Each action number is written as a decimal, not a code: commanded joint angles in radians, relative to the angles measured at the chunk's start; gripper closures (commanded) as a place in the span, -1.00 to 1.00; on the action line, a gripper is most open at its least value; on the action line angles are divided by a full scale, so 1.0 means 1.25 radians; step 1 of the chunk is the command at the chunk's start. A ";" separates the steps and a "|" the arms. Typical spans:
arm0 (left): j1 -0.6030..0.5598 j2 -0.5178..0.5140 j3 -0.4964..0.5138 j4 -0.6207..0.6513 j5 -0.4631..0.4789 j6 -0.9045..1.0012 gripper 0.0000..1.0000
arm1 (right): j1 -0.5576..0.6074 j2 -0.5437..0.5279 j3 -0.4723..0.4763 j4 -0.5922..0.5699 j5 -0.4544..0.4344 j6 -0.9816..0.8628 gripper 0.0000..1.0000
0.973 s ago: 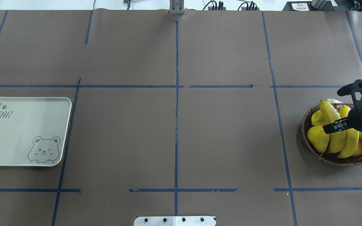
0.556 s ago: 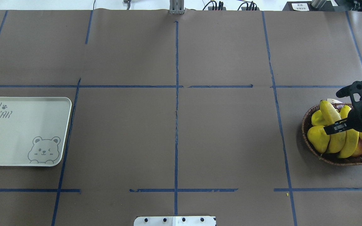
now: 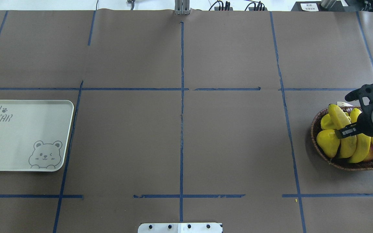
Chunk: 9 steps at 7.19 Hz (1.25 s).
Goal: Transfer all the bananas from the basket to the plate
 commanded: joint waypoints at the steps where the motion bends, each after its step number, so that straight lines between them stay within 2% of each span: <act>1: 0.002 0.000 0.000 0.000 0.000 0.001 -1.00 | -0.001 0.000 -0.005 0.001 0.000 0.000 -0.06; 2: 0.002 0.000 0.000 0.000 -0.001 0.000 -1.00 | -0.001 0.000 -0.004 0.001 0.001 0.000 0.10; 3: 0.002 0.000 0.000 0.000 0.000 0.000 -1.00 | -0.001 0.000 -0.003 0.003 0.001 -0.001 0.44; 4: 0.002 0.000 0.000 0.000 -0.001 0.000 -1.00 | 0.002 0.000 0.001 0.005 0.001 -0.001 0.63; 6: 0.002 -0.002 0.000 0.000 -0.001 0.000 -1.00 | 0.035 -0.001 0.040 -0.005 0.023 -0.005 0.85; 8: 0.003 -0.003 -0.002 -0.005 -0.007 0.000 -1.00 | 0.102 -0.004 0.087 -0.039 0.114 -0.006 0.90; 9: 0.003 -0.005 -0.002 -0.036 -0.008 -0.008 -1.00 | 0.106 0.005 0.115 -0.072 0.144 -0.006 0.90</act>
